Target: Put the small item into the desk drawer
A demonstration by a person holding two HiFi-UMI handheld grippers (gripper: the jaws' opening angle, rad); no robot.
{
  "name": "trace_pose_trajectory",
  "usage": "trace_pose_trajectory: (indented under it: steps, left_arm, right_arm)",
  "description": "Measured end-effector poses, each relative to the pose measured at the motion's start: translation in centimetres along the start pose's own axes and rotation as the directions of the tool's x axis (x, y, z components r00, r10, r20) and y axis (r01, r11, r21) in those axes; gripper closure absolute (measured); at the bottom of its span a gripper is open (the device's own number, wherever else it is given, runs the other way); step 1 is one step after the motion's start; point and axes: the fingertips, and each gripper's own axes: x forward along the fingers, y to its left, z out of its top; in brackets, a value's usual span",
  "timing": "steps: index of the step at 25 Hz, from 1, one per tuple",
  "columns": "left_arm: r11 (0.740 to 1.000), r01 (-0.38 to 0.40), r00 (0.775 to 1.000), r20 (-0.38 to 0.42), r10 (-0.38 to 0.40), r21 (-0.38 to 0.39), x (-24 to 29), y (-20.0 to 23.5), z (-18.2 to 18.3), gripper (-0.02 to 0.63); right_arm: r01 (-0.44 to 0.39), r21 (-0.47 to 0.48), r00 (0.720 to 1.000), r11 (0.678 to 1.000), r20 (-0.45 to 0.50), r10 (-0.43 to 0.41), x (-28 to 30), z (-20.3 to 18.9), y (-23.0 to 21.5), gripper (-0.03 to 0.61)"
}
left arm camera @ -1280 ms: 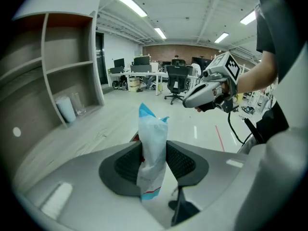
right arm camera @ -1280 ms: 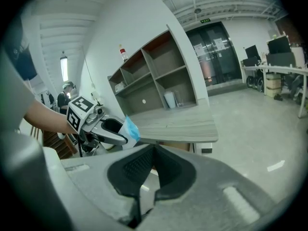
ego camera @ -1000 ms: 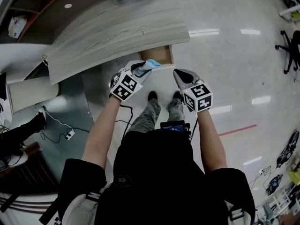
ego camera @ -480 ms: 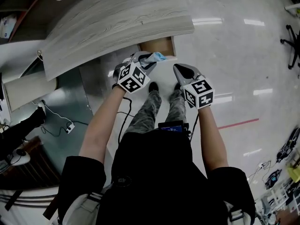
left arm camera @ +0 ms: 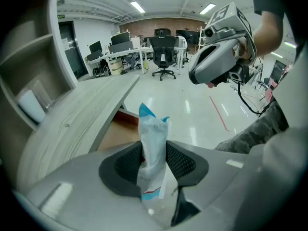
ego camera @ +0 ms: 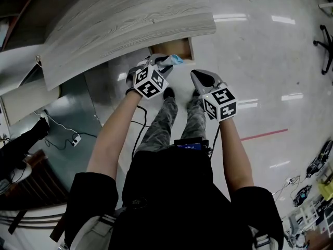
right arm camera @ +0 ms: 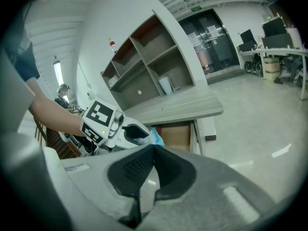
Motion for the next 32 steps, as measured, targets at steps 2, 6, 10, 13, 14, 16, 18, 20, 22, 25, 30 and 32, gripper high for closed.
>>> trace_pose_trajectory:
  steps: [2,6,10,13,14,16,18,20,22,25,30,32]
  left_arm:
    - [1.000,0.007,1.000,-0.017,-0.007,0.010,0.9,-0.1,-0.3,0.456]
    - [1.000,0.014,0.999,-0.046,-0.013,0.023,2.2,-0.1,-0.7,0.456]
    - [0.999,0.023,0.996,-0.083,-0.019,0.046,3.7,0.0,-1.3,0.456]
    - [0.998,0.028,0.994,-0.106,-0.022,0.050,4.8,-0.1,-1.5,0.456]
    - [0.998,0.028,0.994,-0.112,-0.022,0.051,5.1,-0.1,-1.6,0.456]
    - [0.998,0.028,0.992,-0.121,-0.021,0.057,5.6,-0.1,-1.7,0.456]
    - [0.998,0.027,0.992,-0.129,-0.018,0.063,6.1,0.0,-1.8,0.456]
    - [0.997,0.024,0.990,-0.141,-0.013,0.076,6.7,0.2,-1.8,0.456]
    - [0.996,0.027,0.988,-0.153,-0.014,0.083,7.2,0.2,-2.0,0.456]
    - [0.996,0.032,0.985,-0.169,-0.017,0.086,7.9,0.2,-2.3,0.456]
    - [0.996,0.032,0.980,-0.199,-0.014,0.085,8.8,0.6,-2.7,0.456]
    - [0.995,0.036,0.977,-0.212,-0.016,0.090,9.2,0.8,-3.0,0.456]
  right_arm:
    - [-0.002,0.004,1.000,1.000,-0.006,0.002,0.1,-0.3,-0.3,0.578]
    - [-0.005,0.012,1.000,1.000,-0.011,0.005,0.2,-0.6,-0.7,0.578]
    - [-0.005,0.019,1.000,1.000,-0.013,0.005,0.5,-0.9,-1.5,0.578]
    - [-0.003,0.027,1.000,1.000,-0.017,0.003,0.4,-1.3,-2.0,0.578]
    - [-0.002,0.030,1.000,1.000,-0.019,0.003,0.4,-1.5,-2.2,0.578]
    - [-0.002,0.035,1.000,0.999,-0.023,0.003,0.5,-1.8,-2.3,0.578]
    - [-0.005,0.040,1.000,0.999,-0.030,0.006,0.7,-2.0,-2.4,0.578]
    - [-0.006,0.043,0.999,0.999,-0.035,0.007,0.9,-2.2,-2.5,0.578]
    - [-0.006,0.048,0.999,0.999,-0.036,0.008,1.0,-2.4,-2.6,0.578]
    - [-0.007,0.052,0.999,0.999,-0.039,0.009,1.0,-2.6,-2.9,0.578]
    - [-0.007,0.057,0.999,0.998,-0.046,0.010,0.9,-2.9,-3.3,0.578]
    - [-0.007,0.064,0.999,0.998,-0.050,0.010,1.2,-3.1,-3.5,0.578]
